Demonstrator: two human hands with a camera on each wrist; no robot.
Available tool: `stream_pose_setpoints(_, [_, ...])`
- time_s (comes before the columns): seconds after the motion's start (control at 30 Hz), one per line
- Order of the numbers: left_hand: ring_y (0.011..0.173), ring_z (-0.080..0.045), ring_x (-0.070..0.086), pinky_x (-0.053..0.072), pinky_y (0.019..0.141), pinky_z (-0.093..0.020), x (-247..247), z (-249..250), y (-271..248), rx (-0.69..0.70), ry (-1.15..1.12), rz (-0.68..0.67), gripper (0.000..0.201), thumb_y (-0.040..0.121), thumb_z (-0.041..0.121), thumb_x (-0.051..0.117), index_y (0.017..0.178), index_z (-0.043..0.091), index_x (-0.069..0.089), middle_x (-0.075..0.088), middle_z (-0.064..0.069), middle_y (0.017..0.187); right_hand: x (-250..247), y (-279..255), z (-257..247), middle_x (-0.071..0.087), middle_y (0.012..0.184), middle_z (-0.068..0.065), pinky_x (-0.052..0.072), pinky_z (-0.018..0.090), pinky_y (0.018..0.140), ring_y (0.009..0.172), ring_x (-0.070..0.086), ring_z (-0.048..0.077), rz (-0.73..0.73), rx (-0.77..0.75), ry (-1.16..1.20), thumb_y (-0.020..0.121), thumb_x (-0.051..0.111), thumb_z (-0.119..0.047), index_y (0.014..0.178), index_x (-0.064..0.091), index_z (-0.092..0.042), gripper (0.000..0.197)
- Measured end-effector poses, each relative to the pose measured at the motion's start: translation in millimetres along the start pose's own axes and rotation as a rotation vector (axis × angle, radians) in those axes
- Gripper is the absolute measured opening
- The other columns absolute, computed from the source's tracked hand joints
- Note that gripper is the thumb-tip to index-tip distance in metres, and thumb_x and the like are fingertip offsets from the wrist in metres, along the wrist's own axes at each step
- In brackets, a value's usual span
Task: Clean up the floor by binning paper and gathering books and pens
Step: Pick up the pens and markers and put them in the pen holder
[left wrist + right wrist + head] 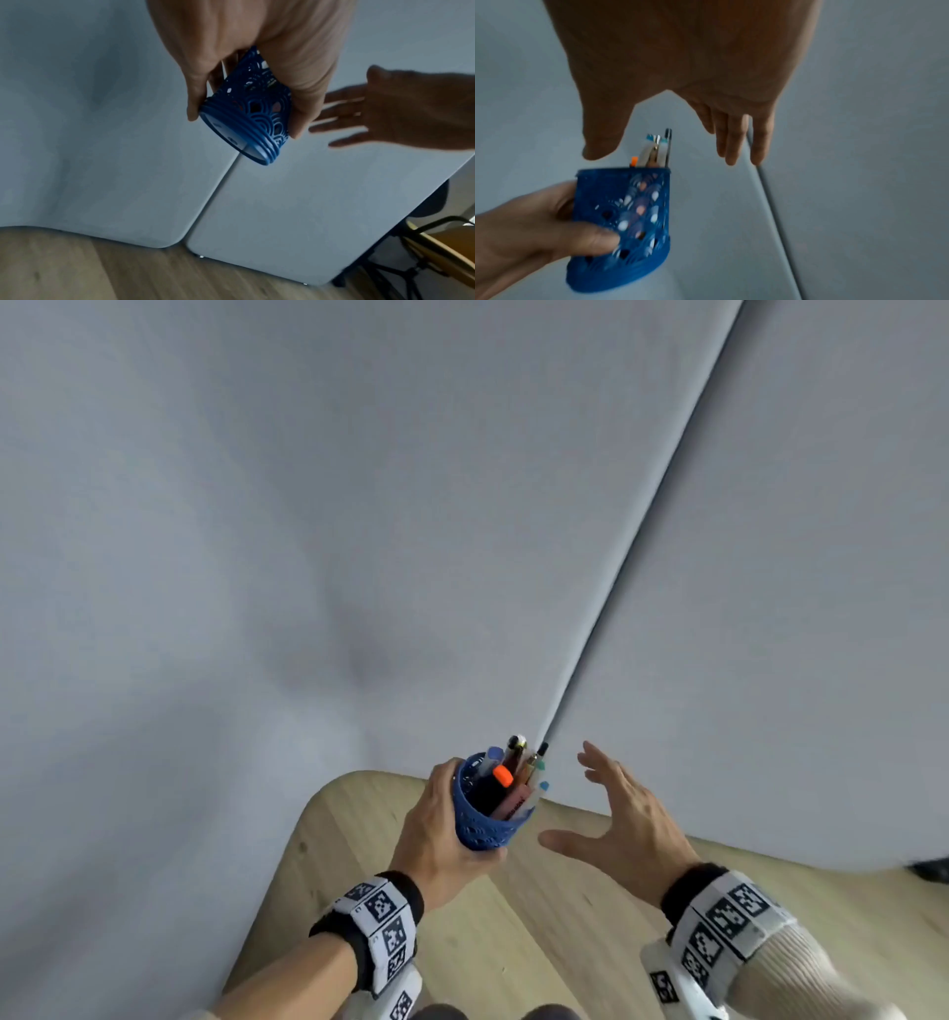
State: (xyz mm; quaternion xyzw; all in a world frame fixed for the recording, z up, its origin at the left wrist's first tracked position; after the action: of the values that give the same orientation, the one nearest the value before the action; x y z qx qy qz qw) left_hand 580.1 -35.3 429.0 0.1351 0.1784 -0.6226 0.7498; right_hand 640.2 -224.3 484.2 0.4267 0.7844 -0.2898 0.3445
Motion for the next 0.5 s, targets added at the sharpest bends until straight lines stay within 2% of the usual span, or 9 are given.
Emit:
stream_pose_setpoints(0.1, [0.104,0.004,0.059,0.053,0.08,-0.014,-5.6,74.8,-19.4,0.007,-0.058,-0.032,0.09,0.05,0.029,0.091,0.124,0.036,0.041,0.059,0.019,0.115,-31.2,-59.3,-18.7,0.033,0.15,-0.014,0.031,0.019,0.103,0.131,0.038,0.002,-0.059,0.174,0.125,0.059,0.071,-0.071,0.151,0.012,-0.026,0.119])
stream_pose_setpoints(0.17, [0.106,0.005,0.059,0.055,0.083,-0.019,-3.8,133.9,-33.9,0.047,-0.087,-0.138,0.093,0.049,0.031,0.092,0.126,0.035,0.041,0.059,0.02,0.116,-66.6,-103.9,-41.7,0.035,0.149,-0.014,0.033,0.021,0.103,0.128,0.041,0.001,-0.022,0.238,0.172,0.06,0.069,-0.073,0.151,0.011,-0.027,0.118])
stream_pose_setpoints(0.23, [0.108,0.004,0.058,0.055,0.085,-0.022,2.9,189.3,-54.5,0.11,-0.125,-0.25,0.095,0.048,0.034,0.093,0.126,0.036,0.04,0.058,0.021,0.117,-100.9,-148.4,-68.2,0.041,0.144,-0.017,0.038,0.023,0.1,0.123,0.045,-0.001,0.021,0.261,0.169,0.063,0.069,-0.071,0.148,0.017,-0.034,0.106])
stream_pose_setpoints(0.3, [0.109,0.001,0.058,0.055,0.086,-0.024,10.4,243.6,-79.4,0.186,-0.163,-0.372,0.096,0.046,0.034,0.094,0.126,0.036,0.041,0.058,0.021,0.117,-139.1,-193.0,-94.9,0.051,0.131,-0.023,0.041,0.02,0.095,0.111,0.047,-0.013,0.115,0.278,0.158,0.067,0.071,-0.065,0.138,0.031,-0.039,0.085])
stream_pose_setpoints(0.37, [0.107,-0.002,0.06,0.056,0.085,-0.029,19.5,289.7,-109.7,0.271,-0.167,-0.482,0.094,0.046,0.028,0.093,0.124,0.039,0.041,0.058,0.019,0.116,-175.3,-241.5,-115.9,0.055,0.113,-0.03,0.041,0.008,0.087,0.098,0.047,-0.023,0.254,0.332,0.18,0.071,0.076,-0.053,0.125,0.042,-0.04,0.065])
stream_pose_setpoints(0.43, [0.103,-0.004,0.061,0.057,0.082,-0.033,25.8,326.2,-143.3,0.338,-0.184,-0.569,0.09,0.048,0.023,0.089,0.121,0.043,0.041,0.059,0.019,0.113,-197.7,-287.7,-132.4,0.056,0.102,-0.033,0.039,0.0,0.078,0.094,0.048,-0.024,0.361,0.391,0.205,0.072,0.078,-0.044,0.119,0.045,-0.045,0.058])
stream_pose_setpoints(0.5, [0.101,-0.005,0.063,0.058,0.079,-0.032,33.6,360.9,-179.4,0.392,-0.214,-0.67,0.086,0.051,0.021,0.089,0.119,0.044,0.042,0.061,0.018,0.111,-213.2,-337.8,-142.9,0.06,0.101,-0.03,0.04,0.001,0.076,0.095,0.052,-0.018,0.461,0.453,0.219,0.07,0.078,-0.044,0.116,0.046,-0.048,0.056])
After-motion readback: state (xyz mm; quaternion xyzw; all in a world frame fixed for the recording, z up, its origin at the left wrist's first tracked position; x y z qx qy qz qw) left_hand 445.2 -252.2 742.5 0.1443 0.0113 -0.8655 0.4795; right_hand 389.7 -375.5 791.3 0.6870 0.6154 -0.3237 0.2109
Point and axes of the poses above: each hand's wrist, its own y-axis towards the middle knuckle, its own x-axis out of the palm, z = x × y, the point moved 9 cm from there along y, towards the middle knuckle
